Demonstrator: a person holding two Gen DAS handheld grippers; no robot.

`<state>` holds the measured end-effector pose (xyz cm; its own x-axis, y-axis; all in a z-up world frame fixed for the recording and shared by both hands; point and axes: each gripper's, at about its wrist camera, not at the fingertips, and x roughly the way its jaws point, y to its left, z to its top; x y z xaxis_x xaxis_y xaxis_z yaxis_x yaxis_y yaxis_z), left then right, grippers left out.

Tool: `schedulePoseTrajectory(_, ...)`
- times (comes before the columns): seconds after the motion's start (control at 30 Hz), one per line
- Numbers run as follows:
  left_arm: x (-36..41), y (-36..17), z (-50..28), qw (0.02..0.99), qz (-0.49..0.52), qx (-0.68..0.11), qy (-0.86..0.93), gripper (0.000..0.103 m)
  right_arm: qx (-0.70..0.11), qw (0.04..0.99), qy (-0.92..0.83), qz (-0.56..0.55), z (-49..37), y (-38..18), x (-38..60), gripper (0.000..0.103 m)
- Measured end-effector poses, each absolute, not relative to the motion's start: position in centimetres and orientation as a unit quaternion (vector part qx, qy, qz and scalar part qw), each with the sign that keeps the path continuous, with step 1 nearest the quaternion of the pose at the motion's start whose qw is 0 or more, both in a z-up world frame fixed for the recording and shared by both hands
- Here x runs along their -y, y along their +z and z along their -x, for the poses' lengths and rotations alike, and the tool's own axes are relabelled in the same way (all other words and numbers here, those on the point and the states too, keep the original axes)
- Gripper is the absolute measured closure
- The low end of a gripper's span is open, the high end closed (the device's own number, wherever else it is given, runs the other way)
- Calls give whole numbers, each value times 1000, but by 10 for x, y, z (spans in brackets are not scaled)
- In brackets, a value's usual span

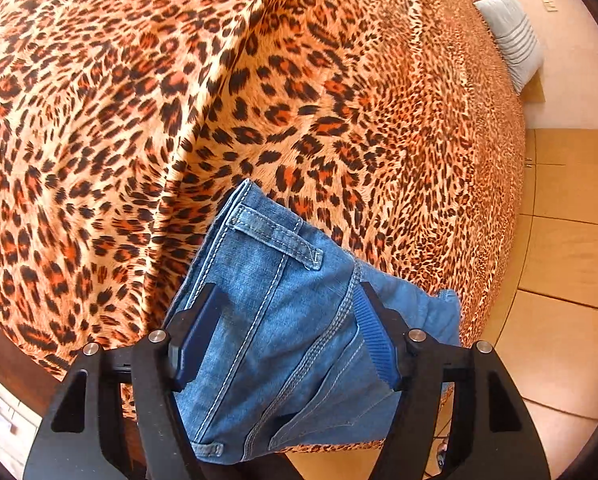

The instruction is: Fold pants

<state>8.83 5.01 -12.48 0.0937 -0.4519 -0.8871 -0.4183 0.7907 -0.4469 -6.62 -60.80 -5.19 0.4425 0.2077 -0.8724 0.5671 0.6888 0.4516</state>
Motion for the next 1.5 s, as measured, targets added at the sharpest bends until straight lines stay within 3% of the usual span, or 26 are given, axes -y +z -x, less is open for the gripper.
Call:
schedulePoseTrajectory(0.07,-40,-133,-91,655,316,-686,-18,38,-531,761,-116,-356,51,-61,602,40)
schedulePoseTrajectory(0.13,-27,-126,-93,662,312,-681,-36,53,-556,765,-101,-309,37,-64,593,49)
schedulePoseTrajectory(0.17,-21,-116,-93,677,300,-670,-46,76,-565,768,-97,-286,31,-61,590,87)
schedulePoseTrajectory(0.2,-16,-107,-93,695,280,-660,-48,79,-555,776,-89,-285,31,-54,589,98)
schedulePoseTrajectory(0.23,-12,-101,-93,714,259,-649,-46,80,-539,787,-89,-286,32,-46,590,99)
schedulePoseTrajectory(0.3,-5,-113,-101,723,197,-662,-12,96,-550,781,-101,-279,27,-53,596,99)
schedulePoseTrajectory(0.37,-15,-134,-101,687,220,-692,12,97,-581,761,-114,-265,23,-71,597,98)
schedulePoseTrajectory(0.53,-47,-123,-82,685,293,-667,6,98,-564,779,-155,-224,26,-52,575,95)
schedulePoseTrajectory(0.57,-52,-119,-79,689,296,-662,7,96,-553,791,-153,-212,22,-40,563,91)
schedulePoseTrajectory(0.63,-56,-116,-81,687,302,-661,-3,95,-536,816,-103,-193,11,-23,536,71)
schedulePoseTrajectory(0.67,-57,-116,-81,683,305,-664,-4,89,-533,823,-69,-184,3,-17,519,57)
schedulePoseTrajectory(0.77,-62,-119,-77,669,321,-670,-16,57,-530,836,-15,-144,-28,-5,471,52)
schedulePoseTrajectory(0.87,-52,-126,-77,666,316,-675,-21,54,-566,800,90,-177,-62,-20,427,38)
schedulePoseTrajectory(1.07,-58,-128,-72,649,321,-689,-32,54,-614,779,64,-108,-85,-39,384,38)
schedulePoseTrajectory(1.13,-74,-120,-64,658,314,-684,-36,54,-631,760,38,-151,-79,-44,411,38)
schedulePoseTrajectory(1.27,-99,-118,-53,662,329,-673,-31,47,-620,725,-22,-297,-7,-51,506,38)
schedulePoseTrajectory(1.4,-108,-118,-46,660,346,-666,-28,47,-603,723,-196,-275,97,-39,599,37)
schedulePoseTrajectory(1.5,-85,-102,-55,681,307,-663,-48,47,-545,717,-222,-374,160,-27,647,36)
